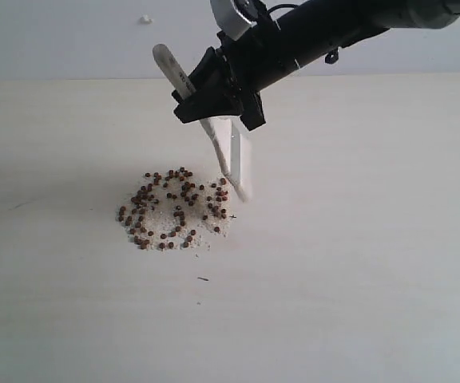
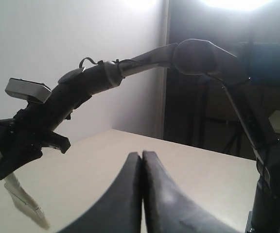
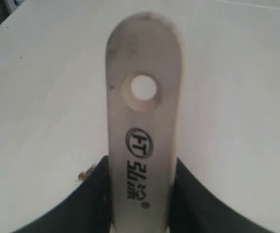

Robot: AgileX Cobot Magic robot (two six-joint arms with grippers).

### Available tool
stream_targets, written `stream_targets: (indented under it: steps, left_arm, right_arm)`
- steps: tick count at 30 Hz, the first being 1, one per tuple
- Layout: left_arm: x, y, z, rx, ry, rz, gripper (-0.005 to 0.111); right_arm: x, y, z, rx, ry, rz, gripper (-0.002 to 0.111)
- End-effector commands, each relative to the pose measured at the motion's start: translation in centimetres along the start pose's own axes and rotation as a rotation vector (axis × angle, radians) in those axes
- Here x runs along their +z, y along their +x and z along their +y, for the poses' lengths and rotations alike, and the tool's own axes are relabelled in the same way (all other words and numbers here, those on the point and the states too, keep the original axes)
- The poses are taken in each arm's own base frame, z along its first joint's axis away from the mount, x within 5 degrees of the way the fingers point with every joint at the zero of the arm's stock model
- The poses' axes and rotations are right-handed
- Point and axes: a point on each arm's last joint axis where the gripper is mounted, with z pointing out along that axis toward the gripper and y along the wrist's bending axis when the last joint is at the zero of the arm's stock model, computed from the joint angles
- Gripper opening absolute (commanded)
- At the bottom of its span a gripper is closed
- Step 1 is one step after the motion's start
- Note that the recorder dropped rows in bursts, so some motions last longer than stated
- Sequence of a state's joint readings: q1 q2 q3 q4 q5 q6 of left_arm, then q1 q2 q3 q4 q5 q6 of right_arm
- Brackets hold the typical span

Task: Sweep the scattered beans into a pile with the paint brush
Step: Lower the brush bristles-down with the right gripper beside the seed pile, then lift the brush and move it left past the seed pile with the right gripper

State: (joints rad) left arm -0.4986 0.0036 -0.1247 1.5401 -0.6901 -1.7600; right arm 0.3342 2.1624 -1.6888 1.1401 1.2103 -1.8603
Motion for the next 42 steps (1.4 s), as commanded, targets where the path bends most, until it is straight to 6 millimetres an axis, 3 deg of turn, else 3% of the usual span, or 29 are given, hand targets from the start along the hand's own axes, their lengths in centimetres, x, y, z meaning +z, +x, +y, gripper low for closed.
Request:
stream_targets:
  steps: [1,9,15,22,31,42]
  left_arm:
    - [0.0,0.2,0.0,-0.004,-0.003,0.002,0.0]
    - [0.0,0.2,0.0,-0.004,-0.003,0.002,0.0]
    - [0.0,0.2,0.0,-0.004,-0.003,0.002,0.0]
    - [0.0,0.2,0.0,-0.004,-0.003,0.002,0.0]
    - [0.0,0.2,0.0,-0.004,-0.003,0.002,0.0]
    - [0.0,0.2,0.0,-0.004,-0.003,0.002,0.0]
  right_arm:
    - [-1.7,-0.4,-0.3,-0.002,0.013,0.089,0.0]
    - [-4.2,3.7,-3.7,0.082,0.106,0.05,0.0]
    - [-3.1,5.0,-5.3,0.084,0.115,0.003,0.0]
    - [-0.1,5.6,-5.3,0.07,0.059,0.011,0.0]
    - [4.1,3.9,-3.9,0.025,-0.03,0.012,0.0]
    - [6.2,2.0,-3.1,0.017,-0.058,-0.056,0.0]
